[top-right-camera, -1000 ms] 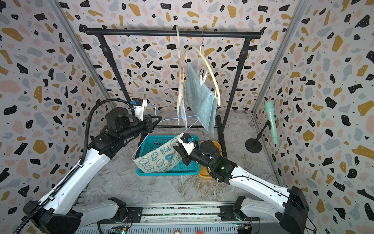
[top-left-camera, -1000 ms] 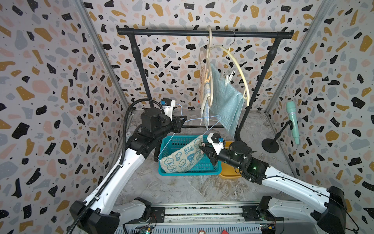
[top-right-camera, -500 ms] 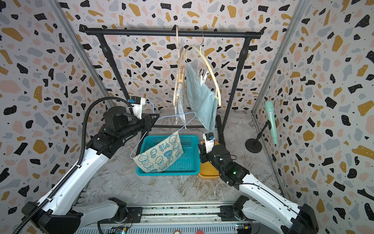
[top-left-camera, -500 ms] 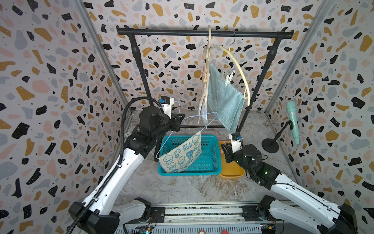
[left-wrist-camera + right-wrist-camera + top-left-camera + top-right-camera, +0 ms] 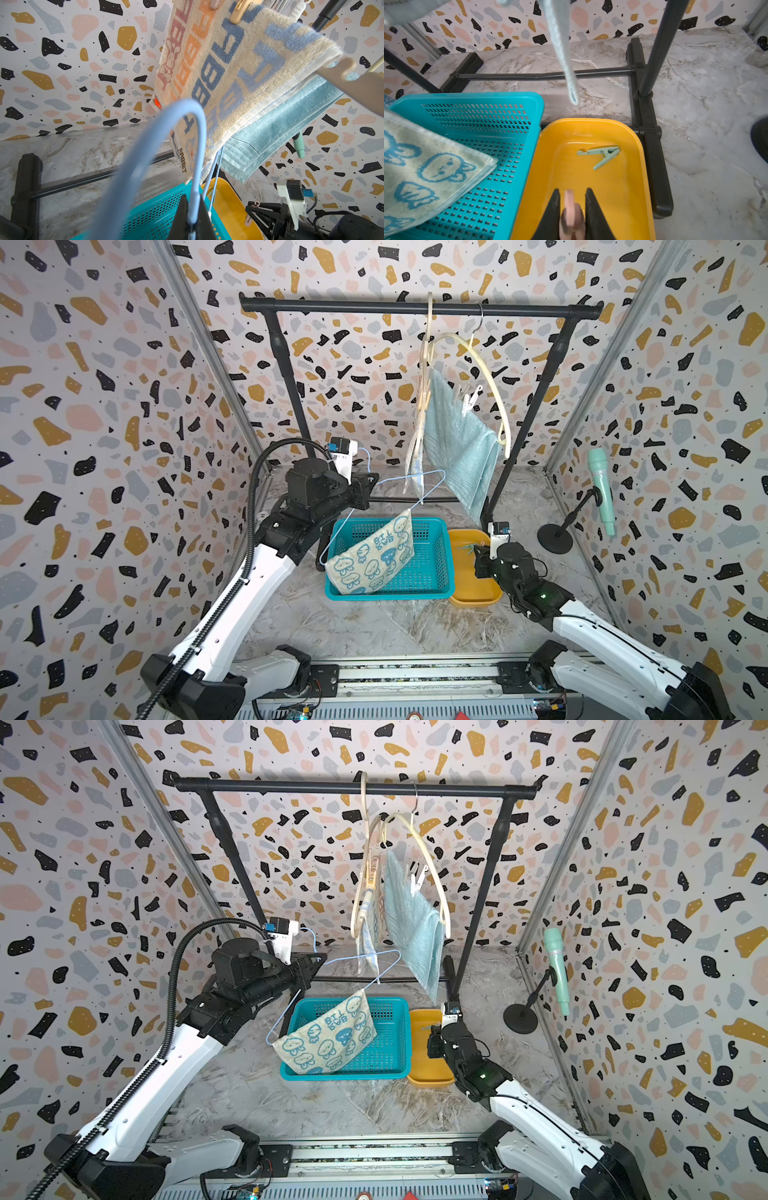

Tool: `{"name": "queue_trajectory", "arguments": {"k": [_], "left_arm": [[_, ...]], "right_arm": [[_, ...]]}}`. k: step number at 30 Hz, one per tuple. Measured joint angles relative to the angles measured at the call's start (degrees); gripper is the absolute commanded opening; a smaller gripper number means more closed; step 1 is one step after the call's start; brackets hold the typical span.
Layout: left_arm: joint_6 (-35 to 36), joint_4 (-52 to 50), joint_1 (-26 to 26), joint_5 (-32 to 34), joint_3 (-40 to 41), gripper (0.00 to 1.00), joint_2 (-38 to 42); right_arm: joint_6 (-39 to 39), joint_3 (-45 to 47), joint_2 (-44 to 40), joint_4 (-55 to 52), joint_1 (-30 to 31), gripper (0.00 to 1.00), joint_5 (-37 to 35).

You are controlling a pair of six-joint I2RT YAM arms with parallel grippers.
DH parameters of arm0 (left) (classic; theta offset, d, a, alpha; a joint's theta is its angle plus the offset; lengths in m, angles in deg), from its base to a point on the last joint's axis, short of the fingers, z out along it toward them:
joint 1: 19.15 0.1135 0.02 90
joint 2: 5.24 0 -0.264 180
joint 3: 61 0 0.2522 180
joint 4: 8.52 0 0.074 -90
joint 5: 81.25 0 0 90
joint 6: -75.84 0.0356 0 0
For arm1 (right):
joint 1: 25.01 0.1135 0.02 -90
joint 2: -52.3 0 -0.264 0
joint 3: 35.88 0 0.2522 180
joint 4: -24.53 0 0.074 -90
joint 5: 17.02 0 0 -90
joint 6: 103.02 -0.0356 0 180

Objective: Remove the clothespins securing towels to the hanger
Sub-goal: Place the clothespin in the storage box.

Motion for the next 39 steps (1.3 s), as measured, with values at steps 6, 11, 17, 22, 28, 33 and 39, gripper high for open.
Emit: {"name": "queue_trajectory", "arguments": {"k": [6,11,17,22,28,33,39], "left_arm": [[0.0,0.02,0.0,0.0,0.0,0.0,0.17],[0.0,0.0,0.0,0.0,0.0,0.0,0.31],[-0.04,0.0,0.0,0.02,0.0,0.0,1.53],[-0.04,-0.02,0.0,0.02,0.0,0.0,2.58],[-0.04,-0.02,0.0,0.02,0.0,0.0,2.99],[-0.02,-0.2,0.0,0.0,0.0,0.0,2.99],[-0.02,-0.2,0.0,0.02,0.0,0.0,2.99]], "right_arm": [[-1.11,1.09,2.03,0.81,-1.11,0.0,-0.24],[-1.95,2.4,4.44,1.36,-1.29,0.02,-0.28],[-2.99,3.06,6.56,2.23,-1.44,0.06,-0.24],[-3.82,3.87,7.96,3.56,-1.44,0.07,-0.02],[-4.85,4.04,10.21,4.81,-1.44,0.35,0.11],[-5.51,4.04,11.58,5.33,-1.44,0.45,0.22],[-5.77,4.04,11.78,5.7,-1.44,0.47,0.15]]}}
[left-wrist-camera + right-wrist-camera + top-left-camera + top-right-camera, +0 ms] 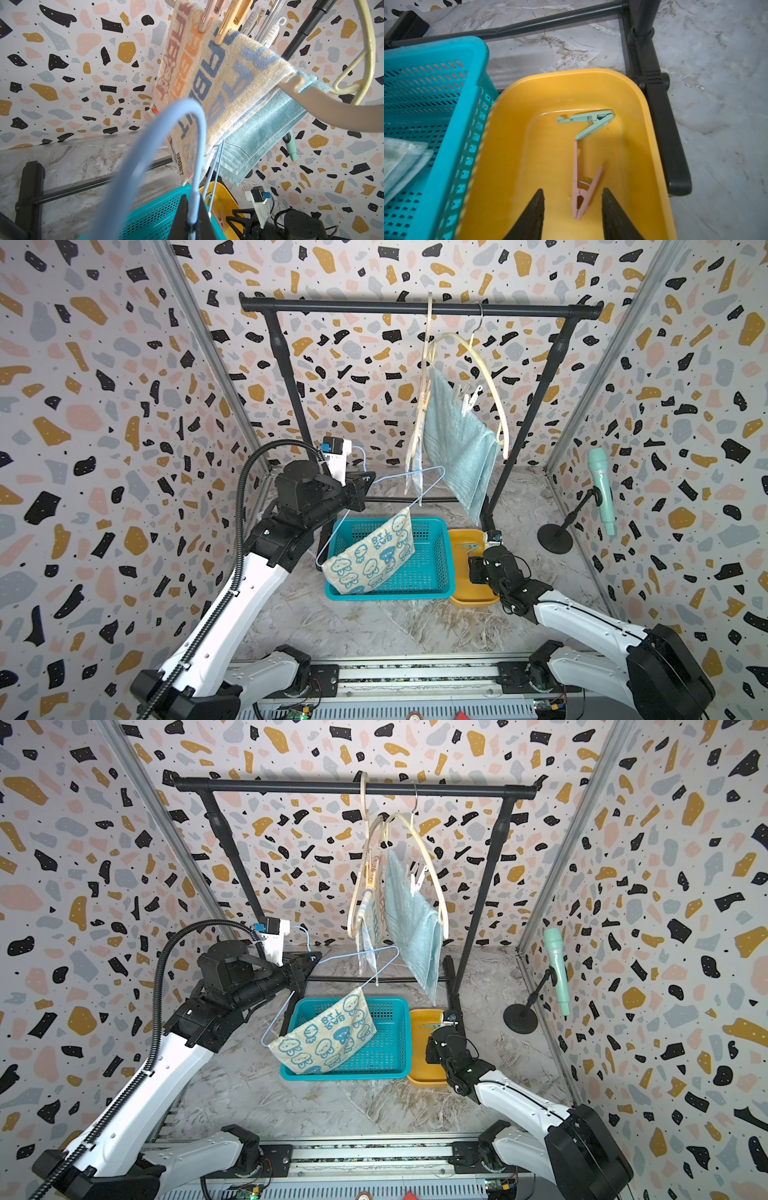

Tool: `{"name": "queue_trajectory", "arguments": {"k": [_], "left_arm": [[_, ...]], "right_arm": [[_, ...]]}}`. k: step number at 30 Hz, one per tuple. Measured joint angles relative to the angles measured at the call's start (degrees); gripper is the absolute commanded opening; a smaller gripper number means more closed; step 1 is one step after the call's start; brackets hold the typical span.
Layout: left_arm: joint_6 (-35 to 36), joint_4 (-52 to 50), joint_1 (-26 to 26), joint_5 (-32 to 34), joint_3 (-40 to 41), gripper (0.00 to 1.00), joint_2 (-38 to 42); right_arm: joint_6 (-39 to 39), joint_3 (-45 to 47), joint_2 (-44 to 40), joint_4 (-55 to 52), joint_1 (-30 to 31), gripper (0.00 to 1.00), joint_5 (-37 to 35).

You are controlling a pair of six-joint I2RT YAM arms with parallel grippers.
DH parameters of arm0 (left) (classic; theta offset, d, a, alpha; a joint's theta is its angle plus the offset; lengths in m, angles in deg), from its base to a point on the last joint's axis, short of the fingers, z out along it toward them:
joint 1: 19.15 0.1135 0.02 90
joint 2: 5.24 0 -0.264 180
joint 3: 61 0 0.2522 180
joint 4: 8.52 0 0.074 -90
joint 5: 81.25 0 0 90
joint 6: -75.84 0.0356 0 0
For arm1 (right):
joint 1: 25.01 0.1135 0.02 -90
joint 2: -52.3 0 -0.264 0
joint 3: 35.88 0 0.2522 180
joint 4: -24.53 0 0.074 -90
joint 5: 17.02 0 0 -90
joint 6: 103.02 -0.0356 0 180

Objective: Remove the clothespins securing towels to the hanger
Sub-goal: Place the clothespin in the storage box, then remove the towel from the hanger.

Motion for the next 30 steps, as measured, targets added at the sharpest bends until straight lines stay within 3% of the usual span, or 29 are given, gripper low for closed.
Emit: {"name": "queue_trajectory", "arguments": {"k": [8,14,23,30], "left_arm": [[0.07,-0.37,0.0,0.02,0.0,0.0,0.0],[0.46,-2.38,0.0,0.26,0.0,0.0,0.0],[0.85,-3.23,0.0,0.39,-1.66,0.0,0.02],[0.83,-3.06,0.0,0.26,-3.1,0.0,0.02]], "right_arm": [[0.48,-0.33,-3.19,-0.24,0.0,0.47,0.55],[3.15,-3.15,-7.91,-0.37,0.0,0.47,5.77],[7.87,-6.97,-11.15,6.05,0.09,0.43,21.05],[11.63,-12.66,-5.29,12.76,3.72,0.41,33.88]]}}
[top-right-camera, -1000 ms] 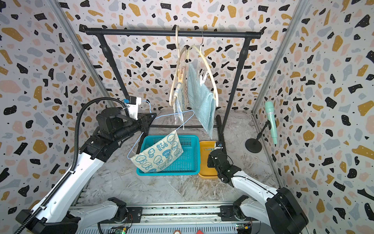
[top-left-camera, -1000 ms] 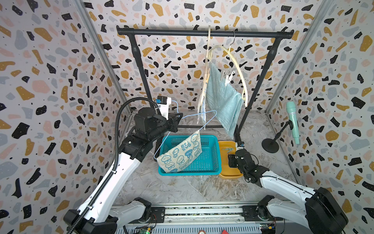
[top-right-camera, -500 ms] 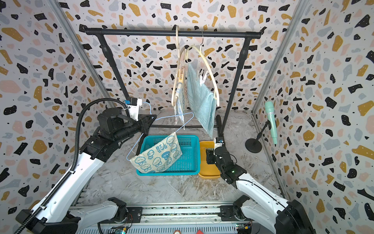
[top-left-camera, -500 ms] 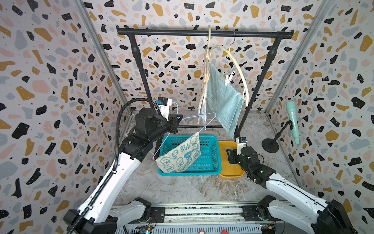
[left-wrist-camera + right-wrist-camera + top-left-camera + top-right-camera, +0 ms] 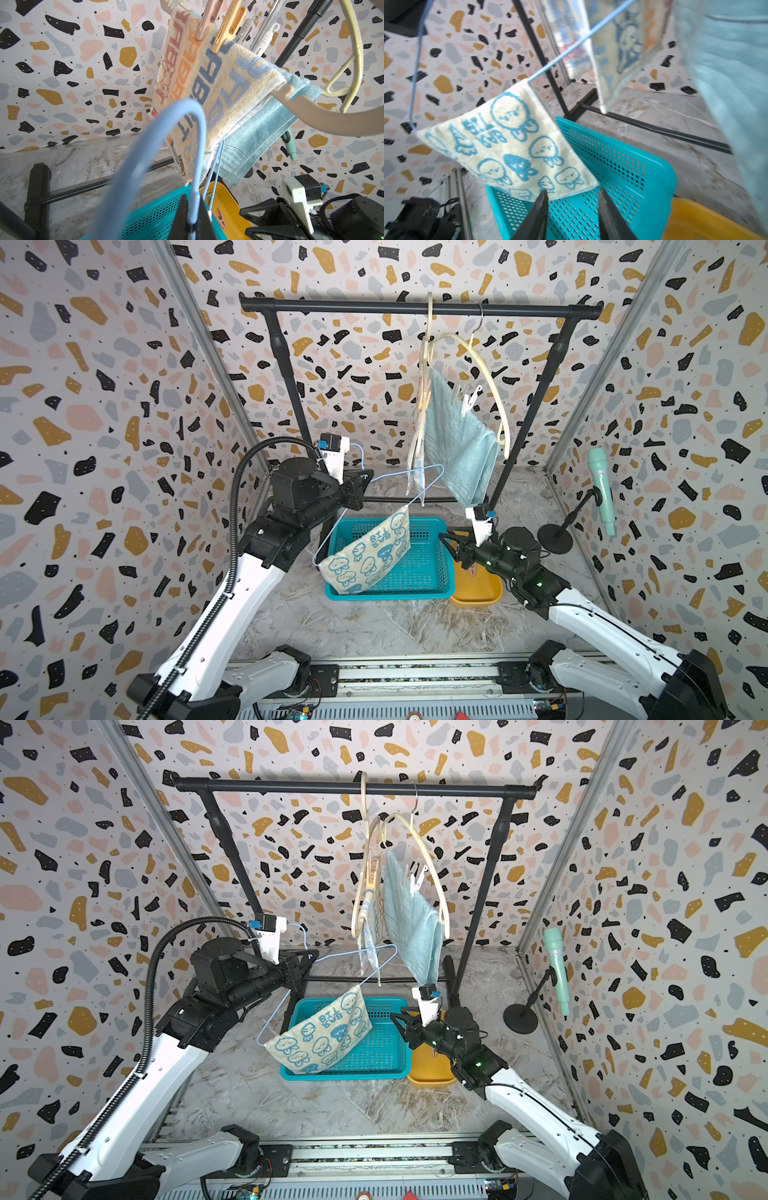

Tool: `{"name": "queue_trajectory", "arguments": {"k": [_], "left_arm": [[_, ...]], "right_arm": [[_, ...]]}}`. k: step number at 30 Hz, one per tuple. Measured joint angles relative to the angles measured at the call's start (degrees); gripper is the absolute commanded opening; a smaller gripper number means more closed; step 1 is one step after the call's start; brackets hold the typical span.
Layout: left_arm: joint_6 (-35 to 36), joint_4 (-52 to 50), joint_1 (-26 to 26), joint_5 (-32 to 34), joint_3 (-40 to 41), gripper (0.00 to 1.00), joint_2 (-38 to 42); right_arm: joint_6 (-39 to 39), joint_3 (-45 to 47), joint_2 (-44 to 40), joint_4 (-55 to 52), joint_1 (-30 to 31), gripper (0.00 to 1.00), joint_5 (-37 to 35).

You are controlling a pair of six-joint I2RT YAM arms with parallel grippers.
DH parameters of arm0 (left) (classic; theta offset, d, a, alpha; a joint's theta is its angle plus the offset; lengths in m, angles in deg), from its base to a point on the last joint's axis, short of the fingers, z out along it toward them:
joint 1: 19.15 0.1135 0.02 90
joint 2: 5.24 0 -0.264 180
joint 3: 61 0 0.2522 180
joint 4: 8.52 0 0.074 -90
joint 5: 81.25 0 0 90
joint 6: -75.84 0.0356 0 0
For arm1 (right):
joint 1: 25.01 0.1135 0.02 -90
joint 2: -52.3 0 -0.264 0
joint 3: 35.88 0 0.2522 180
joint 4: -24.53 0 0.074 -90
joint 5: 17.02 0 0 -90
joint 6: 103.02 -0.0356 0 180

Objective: Remove the clothespins securing towels to the hanger
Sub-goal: Remove the towel from the hanger.

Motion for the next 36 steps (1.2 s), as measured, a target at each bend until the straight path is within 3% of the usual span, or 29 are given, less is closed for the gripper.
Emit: {"name": "queue_trajectory", "arguments": {"k": [12,36], "left_arm": [[-0.79,-0.02,0.0,-0.57,-0.33,0.0,0.0],[-1.9,0.0,0.0,-2.29,-0.44,0.0,-0.02]], "right_arm": [[3.98,-5.73,8.44,6.82,3.48,0.5,8.57],[4.98,-10.67,17.31,14.69,0.68,0.51,13.88]]}}
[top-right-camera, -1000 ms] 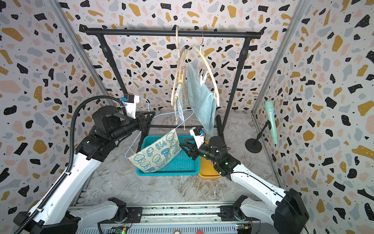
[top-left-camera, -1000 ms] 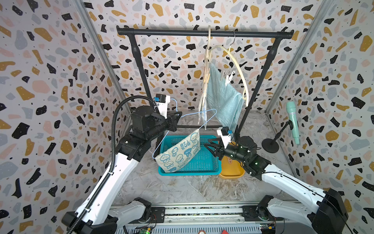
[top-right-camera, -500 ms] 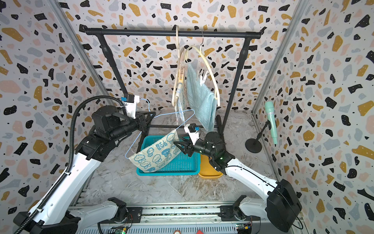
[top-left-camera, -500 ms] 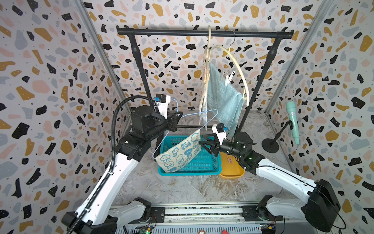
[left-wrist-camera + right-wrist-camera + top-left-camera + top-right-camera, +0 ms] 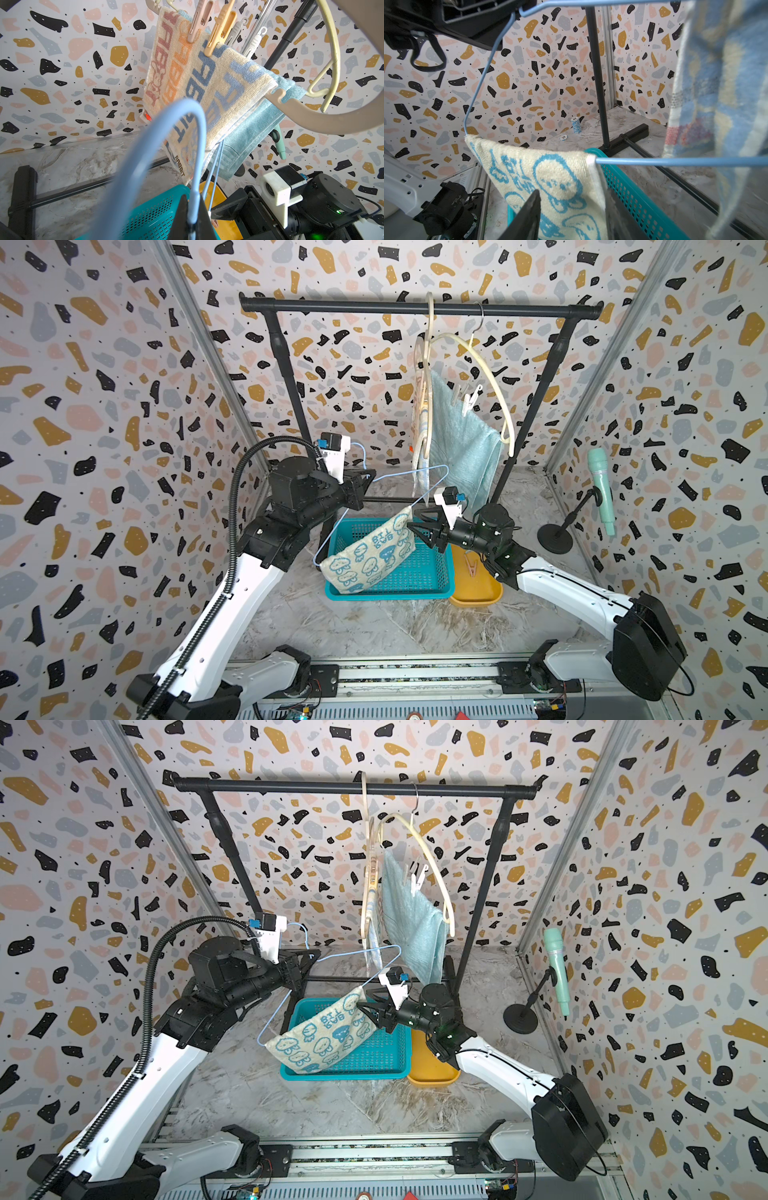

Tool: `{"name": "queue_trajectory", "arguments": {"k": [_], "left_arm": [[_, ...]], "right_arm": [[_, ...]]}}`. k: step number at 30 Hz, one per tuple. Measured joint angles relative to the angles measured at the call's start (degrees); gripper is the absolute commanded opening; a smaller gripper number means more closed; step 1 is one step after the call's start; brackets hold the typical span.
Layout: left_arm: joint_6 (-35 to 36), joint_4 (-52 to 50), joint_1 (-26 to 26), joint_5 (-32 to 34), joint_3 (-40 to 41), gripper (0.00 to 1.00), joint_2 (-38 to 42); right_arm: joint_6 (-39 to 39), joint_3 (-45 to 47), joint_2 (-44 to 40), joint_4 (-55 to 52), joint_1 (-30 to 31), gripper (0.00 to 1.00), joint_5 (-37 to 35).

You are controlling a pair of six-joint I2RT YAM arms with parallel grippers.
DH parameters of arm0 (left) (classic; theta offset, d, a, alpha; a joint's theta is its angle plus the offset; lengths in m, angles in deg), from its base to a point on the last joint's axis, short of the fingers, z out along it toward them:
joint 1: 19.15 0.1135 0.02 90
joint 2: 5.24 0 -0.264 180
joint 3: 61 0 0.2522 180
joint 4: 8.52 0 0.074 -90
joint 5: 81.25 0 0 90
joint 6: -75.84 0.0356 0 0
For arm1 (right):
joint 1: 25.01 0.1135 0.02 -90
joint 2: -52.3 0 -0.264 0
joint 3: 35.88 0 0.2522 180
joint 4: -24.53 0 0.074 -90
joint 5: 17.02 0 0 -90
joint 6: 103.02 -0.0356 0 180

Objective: Remove the clothespins securing towels to the hanger
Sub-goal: Remove the towel from the hanger.

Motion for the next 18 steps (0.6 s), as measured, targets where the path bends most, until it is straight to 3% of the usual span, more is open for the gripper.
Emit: {"name": "queue_trajectory", "arguments": {"k": [11,18], "left_arm": [[-0.66,0.07,0.0,-0.13,0.0,0.0,0.0],[-0.68,0.11,0.0,-0.13,0.0,0.0,0.0]], "right_arm": [[-0.04,-1.49,3.61,1.38,-0.15,0.5,2.51],[-0.61,-1.49,4.02,2.58,-0.2,0.42,4.04]]}}
